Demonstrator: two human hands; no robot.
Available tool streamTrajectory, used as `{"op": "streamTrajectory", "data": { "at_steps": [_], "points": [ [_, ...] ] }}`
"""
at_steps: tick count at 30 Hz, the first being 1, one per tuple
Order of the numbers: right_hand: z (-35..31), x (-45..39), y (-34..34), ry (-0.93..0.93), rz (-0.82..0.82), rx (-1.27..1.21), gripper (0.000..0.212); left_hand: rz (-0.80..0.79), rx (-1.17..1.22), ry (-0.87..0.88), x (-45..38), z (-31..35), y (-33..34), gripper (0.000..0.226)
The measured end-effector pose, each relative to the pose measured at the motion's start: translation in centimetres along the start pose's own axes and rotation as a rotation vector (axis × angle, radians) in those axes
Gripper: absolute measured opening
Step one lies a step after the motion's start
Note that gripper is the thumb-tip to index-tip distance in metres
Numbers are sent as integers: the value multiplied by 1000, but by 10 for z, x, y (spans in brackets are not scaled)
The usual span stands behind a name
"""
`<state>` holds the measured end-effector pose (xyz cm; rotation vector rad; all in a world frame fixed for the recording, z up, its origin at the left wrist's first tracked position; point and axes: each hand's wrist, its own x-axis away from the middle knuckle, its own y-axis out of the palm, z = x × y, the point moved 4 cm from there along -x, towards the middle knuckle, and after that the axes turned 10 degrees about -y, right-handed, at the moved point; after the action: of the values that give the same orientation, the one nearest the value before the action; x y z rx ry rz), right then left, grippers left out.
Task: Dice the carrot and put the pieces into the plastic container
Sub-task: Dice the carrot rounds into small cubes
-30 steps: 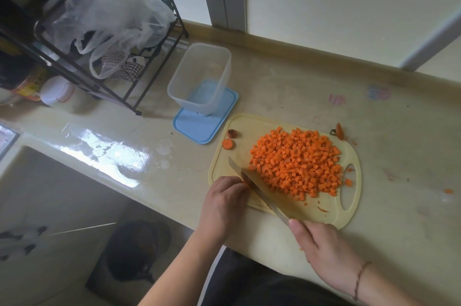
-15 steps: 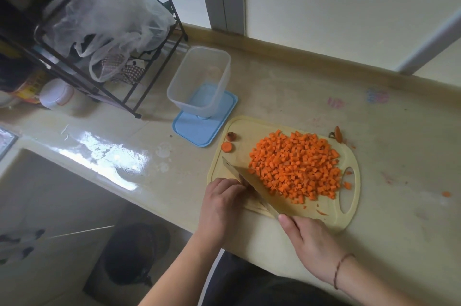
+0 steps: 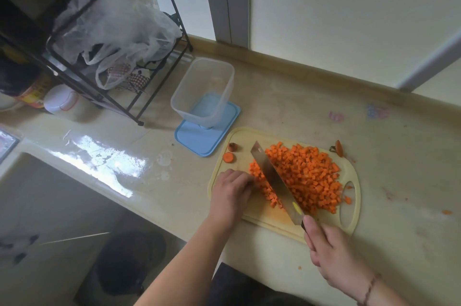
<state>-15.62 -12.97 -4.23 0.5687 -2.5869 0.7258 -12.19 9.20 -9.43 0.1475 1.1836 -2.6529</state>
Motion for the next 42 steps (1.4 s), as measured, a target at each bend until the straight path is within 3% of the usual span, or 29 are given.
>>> {"op": "streamTrajectory", "data": {
  "at_steps": [3, 6, 9, 16, 20, 23, 28, 35, 42],
  "points": [
    [-2, 3, -8, 16, -22, -7, 59, 70, 17, 62, -1, -10, -13, 14],
    [-4, 5, -10, 15, -44, -24, 54, 164, -22, -66, -8, -30, -24, 15],
    [-5, 7, -10, 19, -39, -13, 55, 150, -102, -136, -19, -41, -22, 25],
    [-9, 10, 1, -31, -75, 58, 55, 104, -136, -174, -13, -33, -24, 20],
    [-6, 7, 6, -87, -91, 163, 50, 17, -92, -74, 28, -18, -18, 23],
    [-10, 6, 13, -132, -102, 250, 48, 49, -70, -46, 46, -11, -16, 19],
    [-19, 6, 19, -192, -122, 290, 61, 48, -44, 76, 46, -9, -13, 14],
    [-17, 8, 20, -211, -142, 270, 59, -69, -31, 80, 46, -15, -13, 25],
    [-20, -8, 31, -223, -144, 317, 61, -40, -38, 116, 46, -9, -18, 15]
  ]
}}
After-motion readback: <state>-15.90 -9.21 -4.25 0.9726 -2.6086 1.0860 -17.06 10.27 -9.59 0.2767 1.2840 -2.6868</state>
